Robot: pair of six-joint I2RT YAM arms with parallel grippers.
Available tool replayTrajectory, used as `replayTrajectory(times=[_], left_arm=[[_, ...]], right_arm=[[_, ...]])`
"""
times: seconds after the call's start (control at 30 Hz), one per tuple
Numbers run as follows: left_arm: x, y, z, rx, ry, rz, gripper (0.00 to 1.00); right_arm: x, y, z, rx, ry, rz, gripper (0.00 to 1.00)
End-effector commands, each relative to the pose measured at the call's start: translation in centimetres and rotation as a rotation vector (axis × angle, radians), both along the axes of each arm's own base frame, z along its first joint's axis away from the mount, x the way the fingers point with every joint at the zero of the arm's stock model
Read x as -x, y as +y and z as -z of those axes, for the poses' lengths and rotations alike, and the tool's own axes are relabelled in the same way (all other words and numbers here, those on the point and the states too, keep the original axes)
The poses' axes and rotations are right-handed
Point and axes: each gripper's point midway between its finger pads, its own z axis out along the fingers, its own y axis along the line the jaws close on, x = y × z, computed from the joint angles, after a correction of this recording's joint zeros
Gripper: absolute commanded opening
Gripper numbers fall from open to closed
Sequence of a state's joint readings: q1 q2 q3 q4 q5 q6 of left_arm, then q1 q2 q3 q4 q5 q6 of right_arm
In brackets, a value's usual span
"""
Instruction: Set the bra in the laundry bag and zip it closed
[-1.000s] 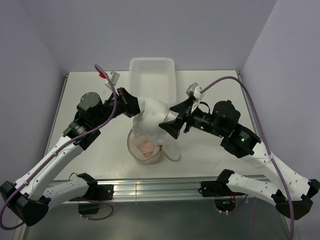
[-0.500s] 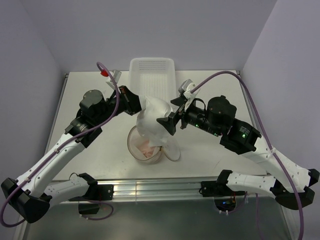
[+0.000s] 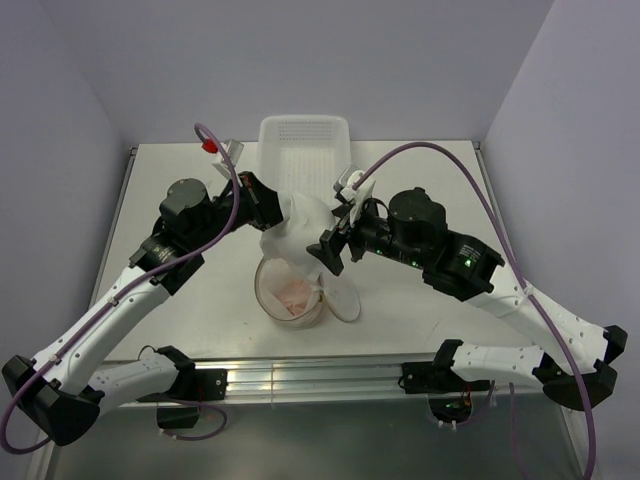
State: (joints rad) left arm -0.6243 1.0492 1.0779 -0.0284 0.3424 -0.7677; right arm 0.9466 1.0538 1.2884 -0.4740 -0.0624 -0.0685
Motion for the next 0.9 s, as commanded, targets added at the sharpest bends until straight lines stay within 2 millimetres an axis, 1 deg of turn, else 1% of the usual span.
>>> replayTrajectory(times=[0.0,0.07,0.1,0.17,0.3,0.33,0.4,0.43,0.47,0.5,0.53,0.57,0.6,0.63,0.7,0.73,0.77,0.8,0.83,0.87], left_arm=[[1.3,0.4,-4.1,0.062,-0.101,0.024,0.00],[1.5,0.4,-4.2,0.061,-0.105,0.031,0.00],[1.7,0.5,-3.9,0.048,-0.090,0.034,0.00],[1.9,0.6,-3.7,0.048,-0.085,0.039,0.00],[2.4,0.8,-3.7,0.041,-0.083,0.050,0.00],[2.5,0.8,-3.9,0.039,-0.088,0.051,0.00],[2.8,1.0,-4.0,0.041,-0.093,0.049,0.00],[2.8,1.1,-4.0,0.041,-0.093,0.046,0.00],[2.9,1.2,-4.0,0.040,-0.094,0.048,0.00],[2.9,1.2,-4.0,0.035,-0.092,0.051,0.00],[3.1,1.1,-4.1,0.034,-0.095,0.060,0.00],[3.2,1.1,-4.0,0.034,-0.092,0.066,0.00],[3.4,1.2,-4.1,0.039,-0.096,0.066,0.00],[3.3,1.2,-3.9,0.034,-0.096,0.065,0.00],[3.3,1.2,-3.7,0.024,-0.101,0.064,0.00],[3.4,1.2,-3.7,0.017,-0.107,0.071,0.00],[3.5,1.2,-3.4,0.007,-0.103,0.075,0.02],[3.6,1.3,-3.4,0.000,-0.112,0.076,0.07],[3.7,1.4,-3.1,-0.007,-0.115,0.074,0.22],[3.6,1.7,-3.0,-0.016,-0.118,0.059,0.30]], right_arm=[[0.0,0.1,-1.9,-0.036,-0.051,-0.013,1.00],[-0.1,0.1,-2.1,-0.041,-0.066,-0.010,1.00],[-0.2,0.1,-2.0,-0.044,-0.068,-0.015,1.00],[0.0,0.4,-2.1,-0.054,-0.063,-0.035,0.94],[0.4,0.4,-2.0,-0.060,-0.054,-0.063,0.90],[0.2,0.4,-1.9,-0.062,-0.046,-0.061,0.82],[0.5,0.4,-1.9,-0.069,-0.032,-0.075,0.76],[0.8,0.3,-1.9,-0.073,-0.029,-0.086,0.64],[0.8,0.1,-2.2,-0.086,-0.032,-0.087,0.57],[1.1,0.2,-2.0,-0.097,-0.024,-0.109,0.51],[1.2,0.1,-2.3,-0.112,-0.023,-0.118,0.37],[1.1,-0.1,-2.5,-0.127,-0.011,-0.115,0.31],[1.4,-0.1,-2.7,-0.137,-0.003,-0.134,0.26],[1.5,-0.3,-2.8,-0.145,-0.002,-0.138,0.19],[1.4,-0.5,-2.9,-0.162,0.006,-0.137,0.11],[1.7,-0.5,-3.2,-0.178,0.006,-0.152,0.07],[1.6,-0.6,-3.4,-0.188,0.004,-0.154,0.05],[1.5,-0.7,-3.6,-0.203,0.027,-0.141,0.04],[1.2,-0.9,-3.6,-0.205,0.033,-0.129,0.01],[1.1,-1.0,-3.7,-0.216,0.043,-0.120,0.00]])
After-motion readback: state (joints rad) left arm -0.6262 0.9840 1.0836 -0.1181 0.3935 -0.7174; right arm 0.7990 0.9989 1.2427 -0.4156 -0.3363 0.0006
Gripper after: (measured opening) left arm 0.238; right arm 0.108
